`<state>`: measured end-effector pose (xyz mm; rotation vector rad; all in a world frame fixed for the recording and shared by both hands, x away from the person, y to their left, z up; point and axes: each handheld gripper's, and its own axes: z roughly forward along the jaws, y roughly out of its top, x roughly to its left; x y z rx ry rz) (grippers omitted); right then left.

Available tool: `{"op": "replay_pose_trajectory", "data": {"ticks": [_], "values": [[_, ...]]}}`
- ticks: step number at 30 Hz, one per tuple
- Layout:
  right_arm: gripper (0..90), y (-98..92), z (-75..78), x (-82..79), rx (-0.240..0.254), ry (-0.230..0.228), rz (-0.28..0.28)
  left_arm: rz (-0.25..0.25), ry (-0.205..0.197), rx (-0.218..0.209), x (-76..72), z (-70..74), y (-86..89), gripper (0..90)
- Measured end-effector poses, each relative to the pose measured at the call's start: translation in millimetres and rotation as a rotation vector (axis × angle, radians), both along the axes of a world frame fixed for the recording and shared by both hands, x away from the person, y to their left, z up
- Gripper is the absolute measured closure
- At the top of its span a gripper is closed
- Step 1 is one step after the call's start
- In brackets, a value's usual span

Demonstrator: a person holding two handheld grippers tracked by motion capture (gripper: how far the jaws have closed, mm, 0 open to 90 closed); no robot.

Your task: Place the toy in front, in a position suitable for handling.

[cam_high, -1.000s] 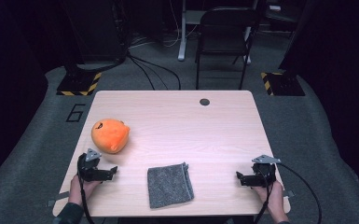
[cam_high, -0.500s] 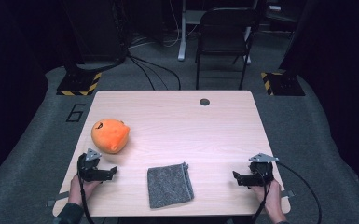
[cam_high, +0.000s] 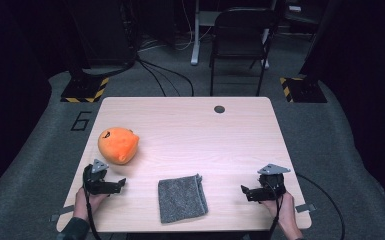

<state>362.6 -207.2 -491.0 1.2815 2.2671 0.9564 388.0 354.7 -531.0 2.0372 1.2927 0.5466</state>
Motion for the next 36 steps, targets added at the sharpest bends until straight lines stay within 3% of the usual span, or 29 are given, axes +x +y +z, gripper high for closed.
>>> {"op": "replay_pose_trajectory", "data": {"ticks": [9, 15, 23, 36], "values": [[0.0, 28.8, 13.0, -6.6, 0.001, -0.015, 0.087, 0.000, 0.000, 0.000, 0.0, 0.0, 0.0, 0.1], [0.0, 59.2, 20.1, -11.2, -0.001, -0.014, 0.159, 0.000, 0.000, 0.000, 0.0, 0.0, 0.0, 0.1], [0.0, 109.6, 21.3, -14.8, -0.028, -0.001, 0.282, 0.000, 0.000, 0.001, 0.0, 0.0, 0.1, 0.1], [0.0, 163.3, 16.8, -10.3, -0.033, 0.023, 0.392, -0.002, 0.001, 0.001, 0.0, 0.1, 0.2, 0.1]]}}
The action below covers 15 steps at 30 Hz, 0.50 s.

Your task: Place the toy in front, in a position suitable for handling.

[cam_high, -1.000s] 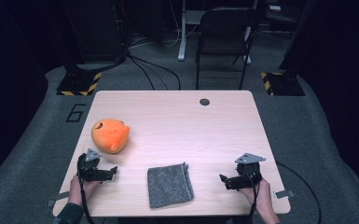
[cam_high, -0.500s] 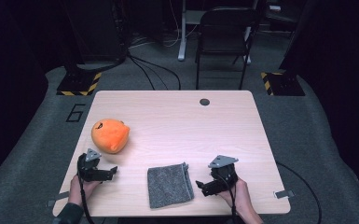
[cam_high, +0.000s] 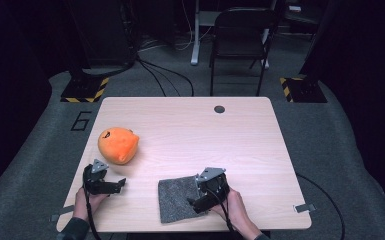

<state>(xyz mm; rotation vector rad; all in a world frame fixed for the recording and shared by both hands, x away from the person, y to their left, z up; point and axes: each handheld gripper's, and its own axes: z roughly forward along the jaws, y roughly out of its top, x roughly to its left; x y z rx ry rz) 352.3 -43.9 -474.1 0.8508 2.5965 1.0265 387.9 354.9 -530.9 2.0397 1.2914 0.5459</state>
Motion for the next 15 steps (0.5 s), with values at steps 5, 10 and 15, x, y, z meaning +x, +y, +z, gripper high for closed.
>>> {"op": "replay_pose_trajectory", "data": {"ticks": [5, 10, 15], "values": [[0.0, 15.1, -4.4, 1.8, 0.011, 0.012, 0.021, -0.001, 0.000, 0.001, 0.0, 0.0, 0.1, 0.1], [0.0, 30.1, -9.8, 6.6, -0.004, 0.020, 0.042, -0.001, 0.000, 0.000, 0.0, 0.0, 0.1, 0.1], [0.0, 41.8, -15.4, 11.3, -0.013, 0.024, 0.045, 0.001, -0.008, -0.001, 0.0, -0.6, 0.0, 0.1]]}}
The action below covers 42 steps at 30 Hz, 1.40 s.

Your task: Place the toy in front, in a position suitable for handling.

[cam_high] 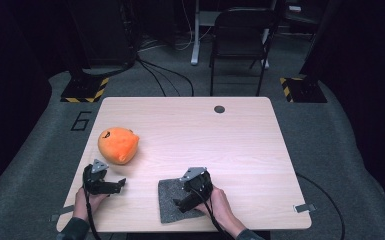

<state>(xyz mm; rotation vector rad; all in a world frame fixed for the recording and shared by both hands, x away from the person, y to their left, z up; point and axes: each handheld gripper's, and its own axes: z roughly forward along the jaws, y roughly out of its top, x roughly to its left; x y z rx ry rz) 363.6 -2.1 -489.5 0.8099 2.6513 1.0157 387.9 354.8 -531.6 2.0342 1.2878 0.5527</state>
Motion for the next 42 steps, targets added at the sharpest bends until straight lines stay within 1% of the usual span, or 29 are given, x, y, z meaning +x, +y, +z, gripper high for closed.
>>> {"op": "replay_pose_trajectory", "data": {"ticks": [3, 5, 6, 8, 9, 10, 11, 15, 16, 17, 18, 19, 22, 24, 27, 29, 31, 32, 34, 35, 37, 38, 41, 42], "values": [[1.1, 6.6, -5.7, 1.4, -0.014, -0.012, 0.004, 0.000, 0.000, 0.000, 0.0, 0.0, 0.0, 0.1], [1.4, 10.4, -9.2, 1.7, -0.028, -0.004, 0.019, 0.000, 0.000, -0.001, -0.1, -0.1, 0.0, 0.1], [1.6, 12.2, -11.1, 1.6, -0.031, -0.003, 0.014, 0.000, 0.000, -0.001, -0.1, -0.1, 0.0, 0.1], [3.5, 15.1, -16.3, 3.1, -0.059, 0.010, 0.028, -0.001, 0.000, -0.001, -0.2, -0.1, 0.0, 0.1], [6.2, 16.8, -18.4, 3.0, -0.065, 0.018, 0.018, -0.001, -0.001, -0.001, -0.2, -0.1, 0.1, 0.1], [8.5, 16.8, -20.4, 3.9, -0.088, 0.015, 0.027, -0.001, 0.000, -0.001, -0.2, -0.1, 0.1, 0.1], [9.6, 18.4, -21.4, 3.3, -0.092, 0.021, 0.004, -0.001, -0.001, -0.001, -0.3, -0.1, 0.1, 0.1], [16.9, 16.2, -21.9, 3.6, -0.099, 0.020, 0.014, -0.004, 0.002, -0.003, -0.5, 0.1, 0.2, 0.1], [19.3, 16.4, -21.9, 3.0, -0.089, 0.020, 0.001, -0.004, 0.002, -0.003, -0.5, 0.1, 0.2, 0.1], [22.6, 15.3, -21.5, 3.3, -0.090, 0.021, 0.011, -0.004, 0.002, -0.003, -0.5, 0.0, 0.2, 0.1], [27.2, 15.1, -20.7, 2.4, -0.085, 0.020, 0.004, -0.004, 0.002, -0.003, -0.5, 0.0, 0.2, 0.1], [33.3, 14.0, -19.8, 2.2, -0.083, 0.020, 0.010, -0.004, 0.002, -0.003, -0.5, 0.0, 0.2, 0.1], [47.4, 11.0, -18.2, 1.6, -0.071, 0.020, 0.014, -0.003, 0.002, -0.004, -0.6, 0.0, 0.1, 0.1], [56.2, 10.2, -17.5, 1.2, -0.064, 0.026, 0.007, -0.004, 0.002, -0.003, -0.5, 0.1, 0.2, 0.1], [65.4, 8.5, -17.1, 1.2, -0.061, 0.019, 0.018, -0.004, 0.002, -0.003, -0.5, 0.0, 0.2, 0.1], [66.5, 8.9, -16.6, 0.2, -0.064, 0.012, 0.012, -0.004, 0.002, -0.003, -0.5, 0.1, 0.2, 0.1], [66.8, 8.3, -14.6, 0.0, -0.062, 0.014, 0.021, -0.004, 0.003, -0.003, -0.6, 0.1, 0.2, 0.1], [67.4, 7.8, -13.1, -0.6, -0.056, 0.025, 0.014, 0.000, -0.003, -0.005, -0.6, -0.3, -0.1, 0.1], [68.1, 4.6, -10.7, -0.1, -0.053, 0.016, 0.025, 0.001, -0.004, -0.004, -0.6, -0.4, -0.1, 0.1], [68.5, 3.9, -9.0, -0.7, -0.040, 0.014, 0.012, 0.000, -0.003, -0.006, -0.6, -0.4, -0.1, 0.1], [68.7, 0.6, -4.7, -0.5, -0.028, 0.010, 0.009, 0.000, -0.004, -0.006, -0.6, -0.4, -0.2, 0.1], [68.6, -2.5, 0.0, -0.4, -0.010, 0.011, 0.003, 0.000, -0.002, -0.005, -0.7, -0.2, 0.0, 0.1], [68.6, -8.9, 8.7, 0.2, 0.018, 0.003, -0.001, -0.001, -0.001, -0.006, -0.6, -0.3, 0.0, 0.1], [68.6, -11.1, 11.6, -0.6, 0.036, 0.003, -0.010, 0.002, -0.005, -0.004, -0.6, -0.4, -0.1, 0.1]]}}
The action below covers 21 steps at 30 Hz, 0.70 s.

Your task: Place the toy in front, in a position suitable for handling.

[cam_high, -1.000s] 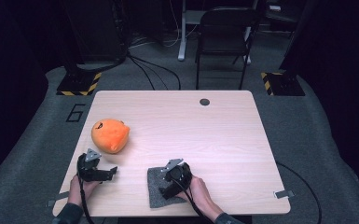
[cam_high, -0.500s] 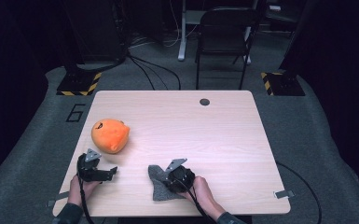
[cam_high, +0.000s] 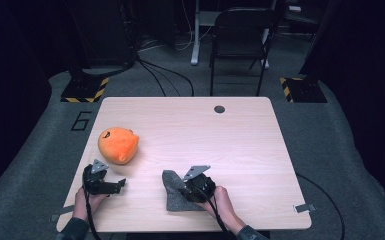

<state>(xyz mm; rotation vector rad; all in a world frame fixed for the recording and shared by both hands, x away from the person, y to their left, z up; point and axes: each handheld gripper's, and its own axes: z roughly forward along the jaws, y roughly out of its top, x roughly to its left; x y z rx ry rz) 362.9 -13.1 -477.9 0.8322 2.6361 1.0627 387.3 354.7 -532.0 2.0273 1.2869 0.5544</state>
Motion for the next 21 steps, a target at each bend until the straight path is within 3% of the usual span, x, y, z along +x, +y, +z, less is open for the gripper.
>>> {"op": "replay_pose_trajectory", "data": {"ticks": [5, 12, 17, 21], "values": [[68.4, -12.2, 14.0, -0.2, 0.024, -0.020, -0.015, 0.000, 0.000, 0.000, 0.0, 0.0, 0.0, 0.1], [68.2, -34.8, 29.0, 5.9, 0.052, -0.037, -0.085, -0.001, 0.003, 0.001, 0.0, 0.2, 0.1, 0.1], [68.0, -50.2, 30.9, 15.1, 0.046, -0.052, -0.137, 0.000, 0.000, -0.001, 0.0, 0.0, 0.0, 0.1], [68.0, -71.8, 30.4, 26.3, 0.047, -0.044, -0.213, -0.001, 0.000, 0.000, 0.0, 0.0, 0.1, 0.1]]}}
